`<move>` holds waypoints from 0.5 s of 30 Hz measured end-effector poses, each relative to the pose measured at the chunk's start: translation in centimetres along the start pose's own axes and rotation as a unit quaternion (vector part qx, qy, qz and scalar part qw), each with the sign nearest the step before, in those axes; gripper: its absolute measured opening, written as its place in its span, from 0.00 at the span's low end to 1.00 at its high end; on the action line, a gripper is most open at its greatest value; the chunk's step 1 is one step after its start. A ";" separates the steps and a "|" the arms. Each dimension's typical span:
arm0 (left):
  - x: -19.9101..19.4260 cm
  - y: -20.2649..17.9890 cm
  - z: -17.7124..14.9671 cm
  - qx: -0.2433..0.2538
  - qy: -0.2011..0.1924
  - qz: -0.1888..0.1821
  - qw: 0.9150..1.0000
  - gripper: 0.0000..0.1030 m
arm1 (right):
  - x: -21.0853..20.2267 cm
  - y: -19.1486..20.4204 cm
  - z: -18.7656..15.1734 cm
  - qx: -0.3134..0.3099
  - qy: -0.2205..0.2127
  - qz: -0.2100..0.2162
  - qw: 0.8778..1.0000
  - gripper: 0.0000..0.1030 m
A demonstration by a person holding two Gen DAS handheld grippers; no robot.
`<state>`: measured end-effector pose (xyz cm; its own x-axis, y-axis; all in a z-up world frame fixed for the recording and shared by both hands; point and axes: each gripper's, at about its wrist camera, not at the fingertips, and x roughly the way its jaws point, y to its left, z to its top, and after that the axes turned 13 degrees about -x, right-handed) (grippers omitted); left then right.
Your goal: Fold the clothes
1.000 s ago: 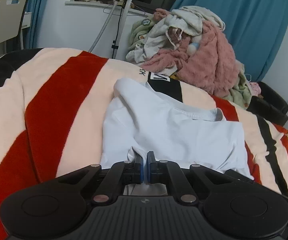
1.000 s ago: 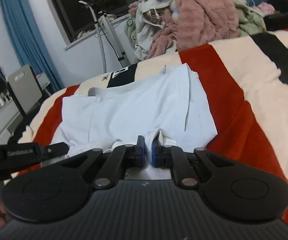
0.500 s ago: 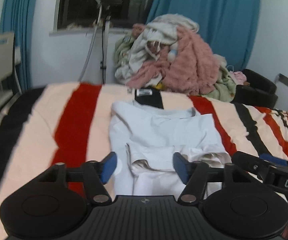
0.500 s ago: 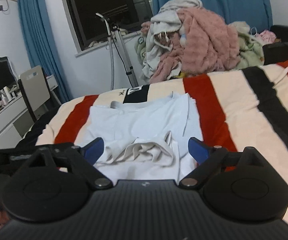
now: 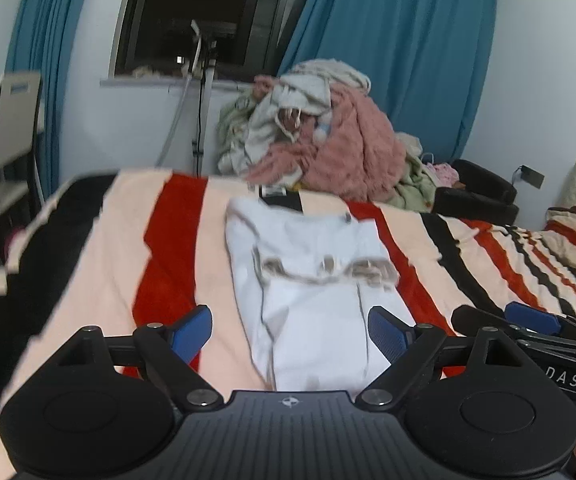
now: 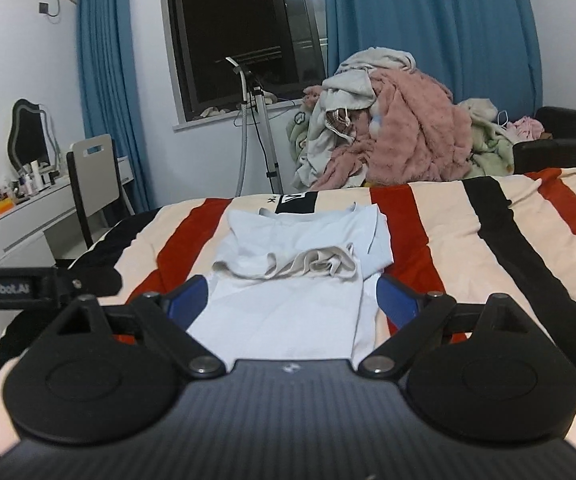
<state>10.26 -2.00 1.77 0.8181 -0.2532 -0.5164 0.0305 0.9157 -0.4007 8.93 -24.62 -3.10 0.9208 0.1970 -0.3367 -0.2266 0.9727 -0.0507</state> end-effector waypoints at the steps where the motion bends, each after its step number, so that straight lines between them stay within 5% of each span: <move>1: 0.4 0.5 -0.2 -0.020 0.014 -0.008 1.000 0.84 | -0.1 0.2 -0.1 -0.004 0.000 -0.004 1.000 0.90; 5: 3.9 3.0 -1.8 -0.130 0.071 -0.046 0.988 0.83 | 0.3 0.1 0.0 0.001 0.002 -0.023 1.000 0.90; 10: 9.2 6.2 -4.2 -0.283 0.141 -0.095 0.944 0.69 | 1.7 -1.9 -1.1 0.081 0.043 -0.037 0.995 0.90; 12: 10.5 7.2 -4.4 -0.318 0.135 -0.103 0.933 0.59 | 2.4 -3.7 -2.5 0.174 0.066 0.005 0.983 0.90; 15: 11.4 8.1 -4.5 -0.346 0.120 -0.098 0.926 0.28 | 4.0 -5.9 -5.2 0.319 0.104 0.074 0.939 0.90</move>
<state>17.25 1.15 -10.78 0.6827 -0.5304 -0.5026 -0.2782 0.4473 -0.8500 12.28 -30.26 -9.07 0.7979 0.3711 -0.4750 -0.0494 0.8256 0.5621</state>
